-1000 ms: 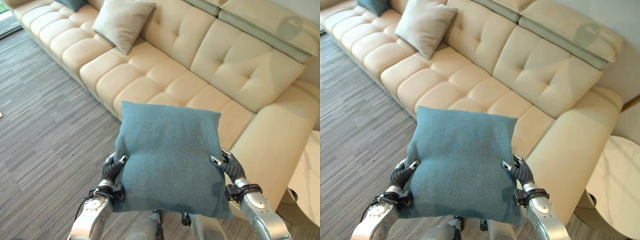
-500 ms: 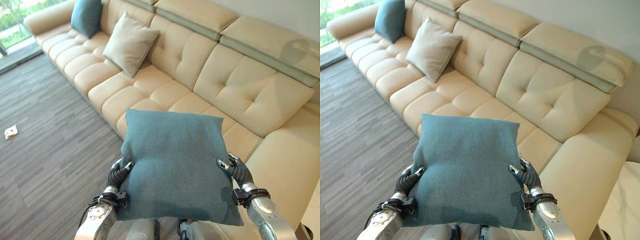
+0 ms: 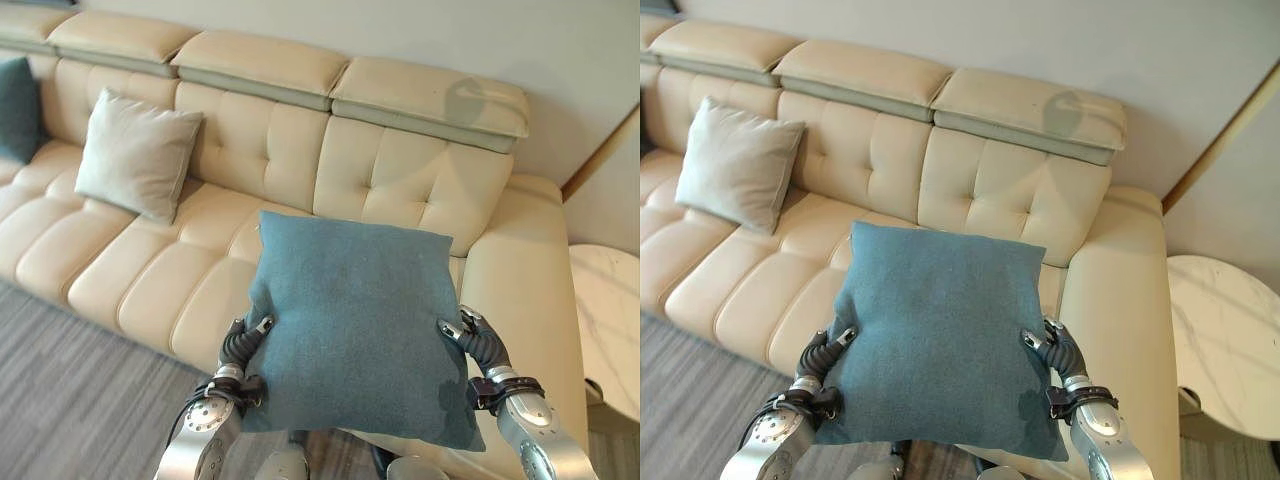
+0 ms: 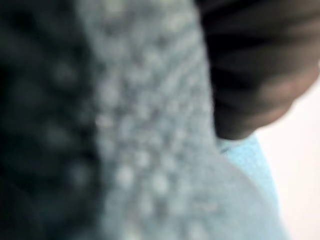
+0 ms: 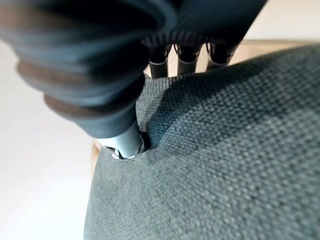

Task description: Pick up all the scattered cushions and arrange them neatly on the sofa.

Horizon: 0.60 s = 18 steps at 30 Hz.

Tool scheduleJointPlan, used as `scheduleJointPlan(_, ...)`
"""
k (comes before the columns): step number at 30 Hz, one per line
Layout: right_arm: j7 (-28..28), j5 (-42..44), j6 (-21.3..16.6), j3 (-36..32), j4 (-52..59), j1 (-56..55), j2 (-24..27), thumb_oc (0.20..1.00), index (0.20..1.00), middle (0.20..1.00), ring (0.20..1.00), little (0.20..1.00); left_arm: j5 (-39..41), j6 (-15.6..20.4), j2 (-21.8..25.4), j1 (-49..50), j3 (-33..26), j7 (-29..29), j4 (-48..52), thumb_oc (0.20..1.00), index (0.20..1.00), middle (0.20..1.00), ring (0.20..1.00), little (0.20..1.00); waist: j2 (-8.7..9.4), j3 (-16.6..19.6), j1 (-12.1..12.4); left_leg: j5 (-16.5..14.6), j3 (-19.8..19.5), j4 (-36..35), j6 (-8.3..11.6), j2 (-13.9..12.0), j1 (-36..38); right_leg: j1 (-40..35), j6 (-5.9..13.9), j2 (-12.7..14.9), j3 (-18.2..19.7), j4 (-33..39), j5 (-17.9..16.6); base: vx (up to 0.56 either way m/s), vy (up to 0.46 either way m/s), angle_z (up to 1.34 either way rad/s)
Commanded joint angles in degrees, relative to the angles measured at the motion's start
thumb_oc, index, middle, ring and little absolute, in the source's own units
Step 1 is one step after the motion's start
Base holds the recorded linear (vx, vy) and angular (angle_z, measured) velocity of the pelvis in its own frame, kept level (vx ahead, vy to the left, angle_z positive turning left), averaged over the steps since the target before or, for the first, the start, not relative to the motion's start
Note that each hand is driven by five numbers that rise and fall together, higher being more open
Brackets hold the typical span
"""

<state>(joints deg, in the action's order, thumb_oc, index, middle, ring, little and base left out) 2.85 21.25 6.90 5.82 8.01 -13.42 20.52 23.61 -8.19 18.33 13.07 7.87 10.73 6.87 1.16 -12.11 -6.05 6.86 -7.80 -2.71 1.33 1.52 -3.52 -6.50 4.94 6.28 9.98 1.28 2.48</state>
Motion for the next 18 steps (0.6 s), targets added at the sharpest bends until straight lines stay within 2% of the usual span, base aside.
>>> scheduleJointPlan(1, -2.17, -1.29, -2.83, 0.31, 2.84, 2.53, -0.29, 0.2, 0.2, 0.2, 0.2, 0.2, -1.33, 5.44, -0.49, -1.74, -0.25, -2.08, 4.05, 0.2, 0.2, 0.2, 0.2, 0.2, -1.44, 4.17, 0.67, -4.54, 2.24, -2.29, 0.34, -1.81, 1.93, 1.25, -1.06, -3.11, -1.72, -0.91, 4.25, 0.11, 0.311, -0.9)
scheduleJointPlan(2, -2.17, -1.82, -3.07, 1.24, 2.1, 3.41, -1.32, 0.2, 0.2, 0.2, 0.2, 0.2, -1.81, 5.63, 0.26, -1.59, -0.71, -1.87, 3.91, 0.2, 0.2, 0.2, 0.2, 0.2, -1.2, 4.01, 1.26, -5.93, 6.5, -2.29, -0.95, -1.62, 2.8, 2.67, 0.5, -1.78, -1.37, -1.19, 3.37, 0.08, 0.266, -1.0)
scheduleJointPlan(3, -2.02, -1.89, -3.39, 1.97, 1.67, 4.27, -1.92, 0.2, 0.2, 0.2, 0.2, 0.2, -1.71, 5.95, 0.73, -1.78, -1.48, -1.36, 3.74, 0.2, 0.2, 0.2, 0.2, 0.2, -1.13, 3.72, 2.71, -6.65, 9.09, -2.29, -1.36, -2.19, 3.06, 4.04, 0.68, -0.97, -4.53, -1.39, 2.97, 0.07, 0.262, -1.15)
scheduleJointPlan(4, -2.01, -1.9, -3.4, 1.97, 1.65, 4.32, -1.94, 0.2, 0.2, 0.2, 0.2, 0.2, -1.7, 5.97, 0.75, -1.83, -1.49, -1.36, 3.72, 0.2, 0.2, 0.2, 0.2, 0.2, -1.15, 3.78, 2.9, -6.6, 9.26, -2.29, -1.34, -2.27, 2.94, 4.24, 0.67, -1.05, -4.33, -1.39, 2.83, 0.0, 0.073, -1.82)
scheduleJointPlan(5, -2.03, -1.79, -3.51, 2.51, 1.26, 4.93, -2.16, 0.2, 0.2, 0.2, 0.2, 0.2, -1.59, 6.05, 1.01, -1.83, -1.81, -1.26, 3.6, 0.2, 0.2, 0.2, 0.2, 0.2, -1.09, 3.87, 3.5, -6.98, 10.77, -2.29, -1.31, -2.5, 2.91, 4.52, 0.64, -0.72, -7.49, -1.11, 2.43, 0.01, 0.048, -1.77)
scheduleJointPlan(6, -1.93, -1.77, -3.74, 3.29, 0.72, 5.85, -2.55, 0.2, 0.2, 0.2, 0.2, 0.2, -1.52, 6.2, 1.09, -2.09, -2.01, -0.92, 3.55, 0.2, 0.2, 0.2, 0.2, 0.2, -0.98, 3.92, 4.33, -7.53, 12.56, -2.29, -1.16, -2.8, 3.18, 4.85, 0.74, 0.03, -12.9, -1.04, 2.05, 0.01, 0.077, -1.41)
scheduleJointPlan(7, -1.81, -2.11, -4.15, 4.14, 0.05, 7.11, -2.92, 0.2, 0.2, 0.2, 0.2, 0.2, -1.7, 6.46, 1.13, -2.88, -2.86, -0.61, 3.18, 0.2, 0.2, 0.2, 0.2, 0.2, -0.94, 3.96, 5.71, -7.94, 14.51, -2.29, -0.86, -3.29, 3.45, 5.49, 0.8, 0.97, -20.97, -1.77, 1.77, 0.01, 0.092, -0.49)
scheduleJointPlan(8, -1.96, -2.32, -3.98, 4.55, -0.4, 8.06, -3.01, 0.2, 0.2, 0.2, 0.2, 0.2, -1.74, 6.38, 0.96, -2.9, -3.33, -0.79, 2.87, 0.2, 0.2, 0.2, 0.2, 0.2, -0.99, 4.01, 6.45, -8.32, 16.08, -2.29, -0.7, -3.28, 3.8, 5.66, 0.73, 1.51, -25.98, -1.82, 1.38, 0.01, 0.081, -1.13)
scheduleJointPlan(9, -2.18, -2.46, -3.88, 5.07, -0.64, 8.6, -3.15, 0.2, 0.2, 0.2, 0.2, 0.2, -1.85, 6.38, 0.81, -2.78, -3.48, -0.95, 2.75, 0.2, 0.2, 0.2, 0.2, 0.2, -0.92, 3.87, 6.36, -8.6, 17.07, -2.29, -0.61, -3.19, 4.31, 5.51, 0.81, 1.41, -27.46, -1.44, 1.12, 0.06, 0.103, -1.24)
scheduleJointPlan(10, -2.59, -2.58, -3.74, 5.39, -0.79, 8.95, -3.1, 0.2, 0.2, 0.2, 0.2, 0.2, -2.17, 6.57, 0.52, -2.28, -3.8, -1.62, 2.37, 0.2, 0.2, 0.2, 0.2, 0.2, -0.68, 3.98, 6.01, -8.88, 18.51, -2.29, -0.81, -2.94, 5.11, 5.42, 1.16, 1.27, -26.61, 0.43, -0.49, 0.1, 0.091, -1.06)
scheduleJointPlan(12, -2.59, -2.51, -3.64, 5.59, -1.18, 9.06, -3.44, 0.2, 0.2, 0.2, 0.2, 0.2, -2.47, 6.46, 0.38, -2.47, -3.58, -1.74, 1.8, 0.2, 0.2, 0.2, 0.2, 0.2, -0.36, 4.21, 6.25, -9.5, 19.21, -2.29, -0.88, -2.72, 6.0, 3.56, 1.36, 1.57, -27.14, 3.45, -1.57, 0.09, 0.049, -0.13)
scheduleJointPlan(18, 0.27, -2.83, -4.53, 7.42, -3.87, 12.14, -4.5, 0.2, 0.2, 0.2, 0.2, 0.2, -3.77, 6.41, -0.11, -5.07, -1.72, 0.73, 0.3, 0.2, 0.2, 0.2, 0.2, 0.2, -0.09, 4.87, 6.46, -10.11, 18.84, -2.29, -0.99, -2.44, 6.97, 2.07, 2.03, 2.26, -27.79, 3.72, -0.43, 0.09, 0.006, -0.02)
